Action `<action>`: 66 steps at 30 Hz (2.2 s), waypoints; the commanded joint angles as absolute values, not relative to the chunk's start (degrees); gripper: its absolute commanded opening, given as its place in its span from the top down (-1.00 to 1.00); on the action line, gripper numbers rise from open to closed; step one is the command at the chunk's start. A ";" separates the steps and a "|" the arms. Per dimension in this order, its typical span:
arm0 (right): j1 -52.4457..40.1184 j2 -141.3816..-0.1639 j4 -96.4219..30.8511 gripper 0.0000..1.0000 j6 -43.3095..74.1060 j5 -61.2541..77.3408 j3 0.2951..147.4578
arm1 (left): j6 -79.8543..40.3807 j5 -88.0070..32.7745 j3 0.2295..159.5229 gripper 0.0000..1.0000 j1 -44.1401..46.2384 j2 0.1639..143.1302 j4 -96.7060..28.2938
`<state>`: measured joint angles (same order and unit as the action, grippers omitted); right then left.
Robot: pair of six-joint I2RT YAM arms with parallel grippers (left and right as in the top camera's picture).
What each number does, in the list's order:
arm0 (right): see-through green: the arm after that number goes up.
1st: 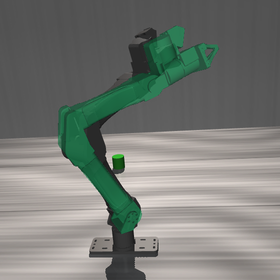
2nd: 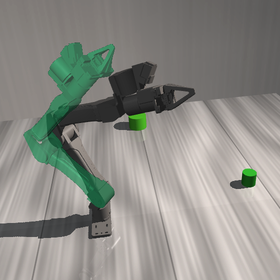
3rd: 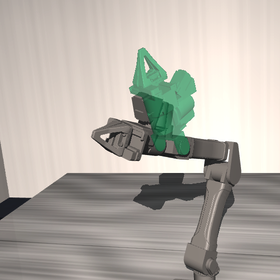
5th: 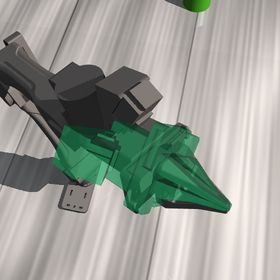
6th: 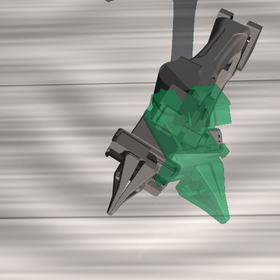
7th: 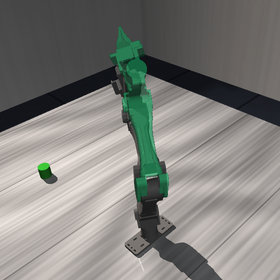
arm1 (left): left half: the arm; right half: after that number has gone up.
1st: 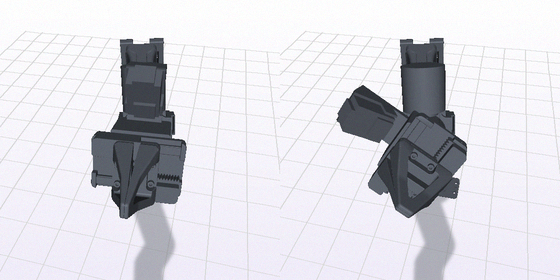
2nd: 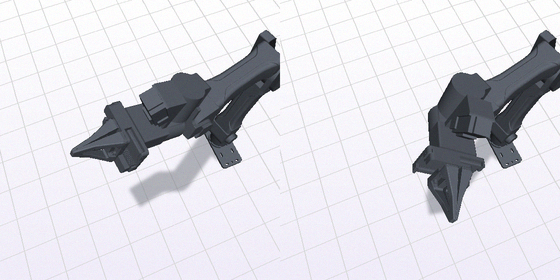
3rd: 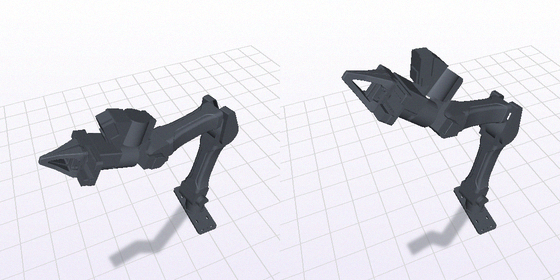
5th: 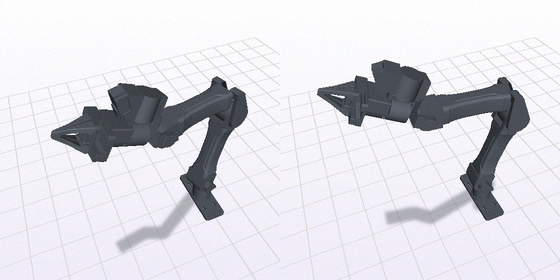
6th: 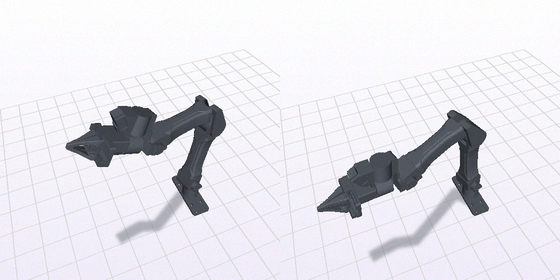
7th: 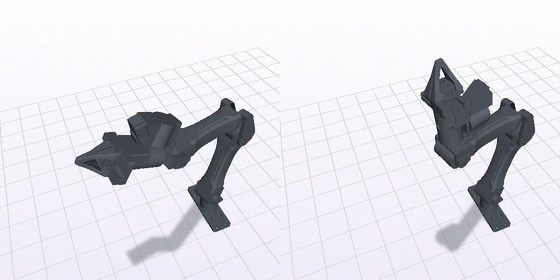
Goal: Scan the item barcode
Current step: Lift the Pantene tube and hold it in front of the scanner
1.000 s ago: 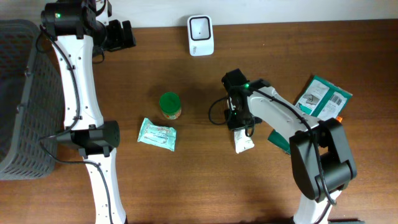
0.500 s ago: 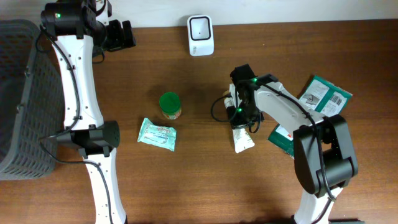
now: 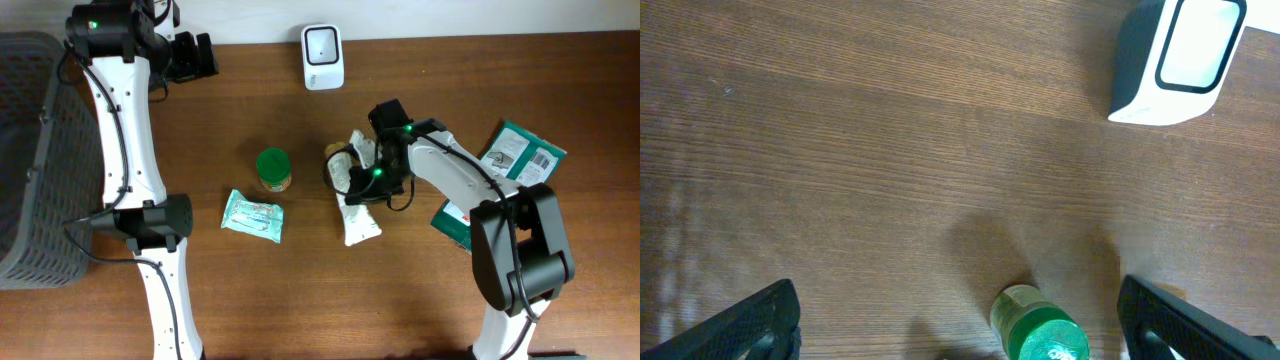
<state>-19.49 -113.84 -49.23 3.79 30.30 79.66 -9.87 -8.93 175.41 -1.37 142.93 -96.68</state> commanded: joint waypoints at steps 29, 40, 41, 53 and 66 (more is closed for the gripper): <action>-8.45 -88.64 -53.19 0.92 6.98 56.88 86.54 | -9.32 -8.51 176.24 -0.98 -1.56 142.50 -96.73; -22.20 -96.12 -56.90 0.92 -2.24 2.48 111.48 | -9.32 -8.51 176.24 -0.98 -1.56 142.50 -96.73; -23.42 -98.72 -53.71 0.92 -4.91 -3.88 111.44 | -9.32 -8.51 176.24 -0.98 -1.56 142.50 -96.73; -25.21 -127.24 -10.33 0.92 -37.67 -34.68 111.44 | -9.32 -8.51 176.24 -0.98 -1.56 142.50 -96.73; -25.06 -140.86 8.58 0.92 -58.50 -37.41 111.44 | -9.32 -8.54 176.24 -0.98 -1.56 142.50 -96.73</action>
<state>-24.97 -142.52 6.90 -57.45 -34.74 110.41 -9.87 -8.93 175.41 -1.37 142.93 -96.68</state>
